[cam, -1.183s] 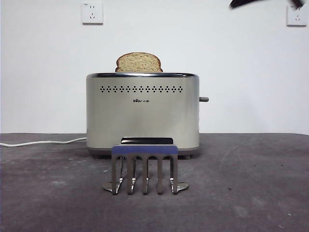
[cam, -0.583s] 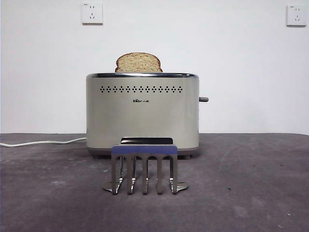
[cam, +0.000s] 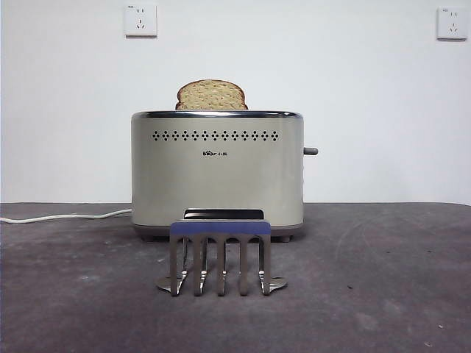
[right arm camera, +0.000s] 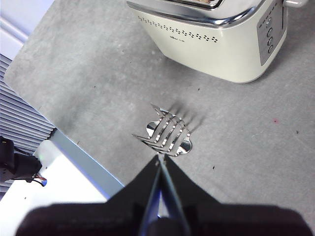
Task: Pick up a slice of bread from the rack,put the bread on the toaster,press the button
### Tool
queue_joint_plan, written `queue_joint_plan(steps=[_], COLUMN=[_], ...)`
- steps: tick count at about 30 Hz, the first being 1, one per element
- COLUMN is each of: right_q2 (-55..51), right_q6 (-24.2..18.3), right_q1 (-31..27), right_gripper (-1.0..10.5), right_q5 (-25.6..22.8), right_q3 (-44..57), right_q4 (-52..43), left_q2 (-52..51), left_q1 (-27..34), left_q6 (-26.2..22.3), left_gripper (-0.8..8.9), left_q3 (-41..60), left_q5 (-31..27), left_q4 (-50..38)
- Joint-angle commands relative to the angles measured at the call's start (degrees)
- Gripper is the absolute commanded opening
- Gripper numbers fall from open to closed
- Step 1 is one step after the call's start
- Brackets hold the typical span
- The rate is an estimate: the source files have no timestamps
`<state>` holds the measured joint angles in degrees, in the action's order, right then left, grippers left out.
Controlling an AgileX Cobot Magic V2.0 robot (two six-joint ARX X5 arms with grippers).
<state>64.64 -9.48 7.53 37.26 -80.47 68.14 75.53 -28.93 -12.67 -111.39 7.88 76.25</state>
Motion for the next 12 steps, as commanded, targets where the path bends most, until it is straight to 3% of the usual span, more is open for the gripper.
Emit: queue_joint_plan(steps=[1,12], right_q2=[0.07,0.07], right_q6=[-0.5,-0.5], right_q1=[0.04,0.04], right_gripper=[0.0,0.0], right_q5=[-0.13,-0.13], right_q3=[0.26,0.26], right_q4=[-0.09,-0.09], left_q2=[0.02,0.02], left_q1=[0.04,0.04], left_q6=[0.7,0.7], left_gripper=[-0.04,-0.03], left_q3=[0.35,0.35], left_q5=[-0.13,-0.15], left_q4=[-0.13,-0.35])
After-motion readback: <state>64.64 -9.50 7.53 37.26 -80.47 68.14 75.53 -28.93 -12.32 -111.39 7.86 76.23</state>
